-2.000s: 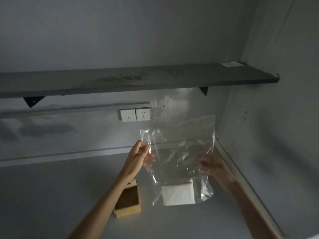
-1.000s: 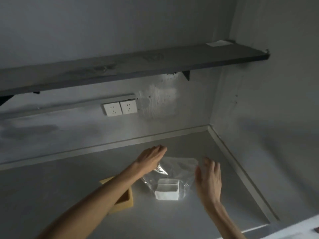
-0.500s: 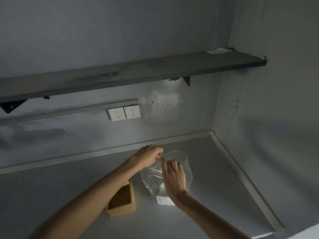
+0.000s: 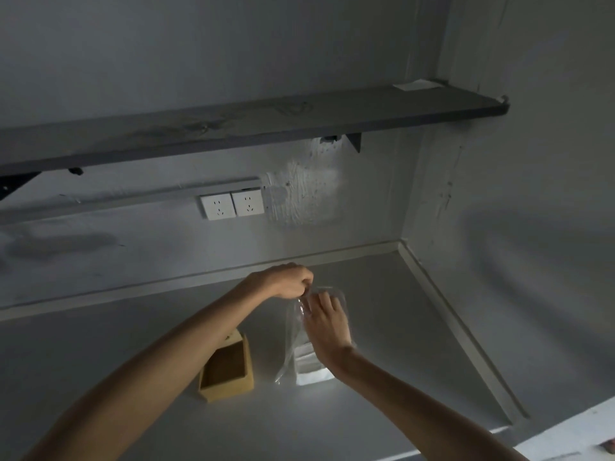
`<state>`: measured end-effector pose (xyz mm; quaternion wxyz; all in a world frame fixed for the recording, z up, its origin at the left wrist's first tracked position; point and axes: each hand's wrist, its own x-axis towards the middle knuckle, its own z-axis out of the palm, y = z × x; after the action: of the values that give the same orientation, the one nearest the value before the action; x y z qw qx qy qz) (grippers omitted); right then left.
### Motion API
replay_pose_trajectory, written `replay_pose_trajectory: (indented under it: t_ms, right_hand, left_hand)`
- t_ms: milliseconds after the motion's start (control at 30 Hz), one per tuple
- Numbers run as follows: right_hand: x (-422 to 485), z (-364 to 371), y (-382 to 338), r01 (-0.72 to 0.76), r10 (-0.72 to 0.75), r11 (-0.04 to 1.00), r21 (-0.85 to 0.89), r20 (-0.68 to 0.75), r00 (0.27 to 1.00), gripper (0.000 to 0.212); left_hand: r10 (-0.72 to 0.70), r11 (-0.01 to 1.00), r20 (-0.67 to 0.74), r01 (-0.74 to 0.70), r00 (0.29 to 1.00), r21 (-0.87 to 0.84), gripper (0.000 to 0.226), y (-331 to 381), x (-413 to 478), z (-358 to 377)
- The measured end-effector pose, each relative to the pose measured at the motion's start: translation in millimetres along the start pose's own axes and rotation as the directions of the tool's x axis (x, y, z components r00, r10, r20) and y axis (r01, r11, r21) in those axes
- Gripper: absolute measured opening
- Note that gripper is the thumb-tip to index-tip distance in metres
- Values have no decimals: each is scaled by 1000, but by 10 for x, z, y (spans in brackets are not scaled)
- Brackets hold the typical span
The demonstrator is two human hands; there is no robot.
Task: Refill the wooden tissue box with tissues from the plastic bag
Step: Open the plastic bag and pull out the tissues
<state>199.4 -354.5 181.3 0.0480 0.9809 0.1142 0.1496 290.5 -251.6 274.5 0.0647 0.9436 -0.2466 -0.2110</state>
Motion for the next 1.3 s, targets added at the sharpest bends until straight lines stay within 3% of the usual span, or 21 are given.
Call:
replay_pose_trajectory:
  t_ms: [100,267,433,467,567,700,767,867,967,1033,1133,1200,1300]
  right_hand:
    - [14,32,3,-25,25,1000,3,11,1000,33]
    - [-73,126,28,-41,39,999,10,134,990,58]
    - [-110,37,58,-101,84,992,70,215,973,83]
    - [-119,16,52,-117,87,986,121,230,969,82]
    - [-224,-47,69,-119,34,961,250,323,946,53]
    - [-563,-186,98,126,-256,946,299,450,855,31]
    - [-630,-332,119,175,-328,927,333,487,810,34]
    - [-606,-483,191,148,-285,937,318,444,850,43]
    - [-674,-555,216,172,-314,940,294,554,771,50]
    - [-689,-604,203,142,-293,940,310,523,801,50]
    - [-661,-569,190,115,-201,971,207,463,863,43]
    - [-669,-490,185,33,-87,992,124,461,883,53]
    - [-619,-479,259,-129,74,980,151,323,944,58]
  left_hand:
    - [-25,999,-6,25,1000,-37,19,-89,-27,-30]
    - [-86,990,-6,85,996,-111,19,-189,-60,-49]
    - [-73,996,-100,78,992,45,16,-138,-101,-1]
    - [-60,995,-122,69,991,73,18,-122,-100,18]
    - [-45,995,-216,64,975,83,27,-100,-78,15]
    - [-82,994,-331,100,940,38,21,-120,-92,-8]
    - [-66,993,-352,95,934,66,23,-107,-102,45]
    - [-28,998,-397,49,917,43,25,-48,-158,79]
    - [10,999,-385,-22,923,-27,26,-13,-263,71]
    - [17,996,-357,-46,934,-72,25,4,-357,97]
    - [-35,999,-261,30,965,-24,36,42,-479,241]
    - [-65,998,-220,58,973,-37,44,33,-503,381]
    - [-77,997,-311,71,947,-30,53,-29,-561,494]
